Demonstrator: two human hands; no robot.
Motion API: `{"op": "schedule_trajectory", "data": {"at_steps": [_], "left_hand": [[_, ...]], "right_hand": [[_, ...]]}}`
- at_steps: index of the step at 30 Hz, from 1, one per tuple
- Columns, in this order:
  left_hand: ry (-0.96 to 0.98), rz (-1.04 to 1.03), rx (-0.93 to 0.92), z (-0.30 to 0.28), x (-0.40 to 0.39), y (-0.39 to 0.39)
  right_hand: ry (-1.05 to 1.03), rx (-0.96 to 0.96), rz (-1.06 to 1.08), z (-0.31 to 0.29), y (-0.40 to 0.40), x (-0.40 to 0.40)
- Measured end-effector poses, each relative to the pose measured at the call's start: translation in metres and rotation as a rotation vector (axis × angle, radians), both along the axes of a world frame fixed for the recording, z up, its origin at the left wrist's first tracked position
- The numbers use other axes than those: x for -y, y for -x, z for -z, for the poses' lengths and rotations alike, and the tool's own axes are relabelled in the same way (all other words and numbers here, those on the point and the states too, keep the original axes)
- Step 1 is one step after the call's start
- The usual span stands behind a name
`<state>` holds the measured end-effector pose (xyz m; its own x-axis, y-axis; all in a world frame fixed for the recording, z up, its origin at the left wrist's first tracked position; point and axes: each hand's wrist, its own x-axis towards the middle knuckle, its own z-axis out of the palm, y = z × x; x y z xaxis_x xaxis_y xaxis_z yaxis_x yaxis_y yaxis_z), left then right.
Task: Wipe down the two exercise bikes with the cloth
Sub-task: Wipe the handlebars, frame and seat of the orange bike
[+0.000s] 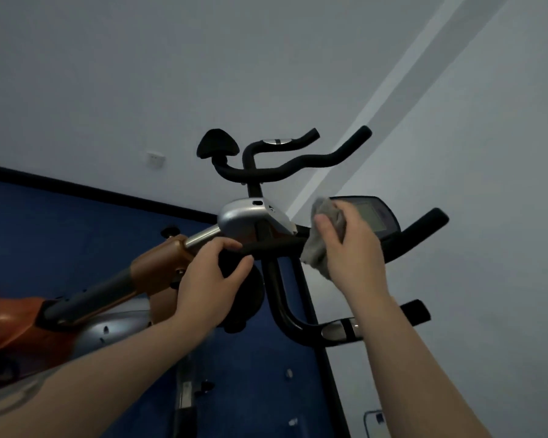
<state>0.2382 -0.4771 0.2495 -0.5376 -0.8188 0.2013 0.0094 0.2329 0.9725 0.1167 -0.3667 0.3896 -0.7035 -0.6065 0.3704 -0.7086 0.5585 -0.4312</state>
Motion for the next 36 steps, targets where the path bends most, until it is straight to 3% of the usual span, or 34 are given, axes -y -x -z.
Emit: {"op": "schedule_trajectory", "data": {"at_steps": [3, 7, 10, 12, 15, 19, 24, 26, 30, 33, 36], "left_hand": [[-0.011, -0.003, 0.011, 0.0, 0.0, 0.0], [-0.014, -0.02, 0.019, -0.002, 0.0, -0.001], [-0.035, -0.013, 0.035, -0.005, -0.001, -0.002], [-0.042, -0.029, 0.041, -0.005, -0.001, -0.001], [-0.043, -0.059, 0.045, -0.005, -0.001, 0.0], [-0.035, -0.085, 0.045, -0.009, -0.002, -0.001], [-0.029, -0.125, 0.036, -0.011, -0.004, -0.002], [-0.039, -0.131, 0.051, -0.011, -0.003, -0.002], [-0.048, -0.125, 0.076, -0.013, -0.004, -0.002], [-0.056, -0.102, 0.067, -0.015, -0.004, -0.003], [-0.074, -0.053, 0.052, -0.014, -0.003, -0.005]], "right_hand": [[-0.129, -0.063, 0.032, 0.008, 0.016, 0.038], [-0.787, -0.27, -0.053, 0.034, 0.023, 0.068], [-1.062, -0.4, -0.262, 0.038, 0.03, 0.073], [-1.147, -0.372, -0.351, 0.034, 0.037, 0.083], [-1.274, -0.171, -0.337, 0.029, 0.039, 0.103], [-1.102, 0.075, -0.266, 0.03, 0.043, 0.108], [-1.184, -0.25, -0.447, 0.034, 0.045, 0.086], [-1.182, -0.211, -0.397, 0.036, 0.044, 0.093], [-1.121, 0.083, -0.14, 0.032, 0.037, 0.113], [-1.132, -0.05, -0.242, 0.038, 0.041, 0.111], [-0.993, -0.22, -0.296, 0.044, 0.041, 0.091]]}}
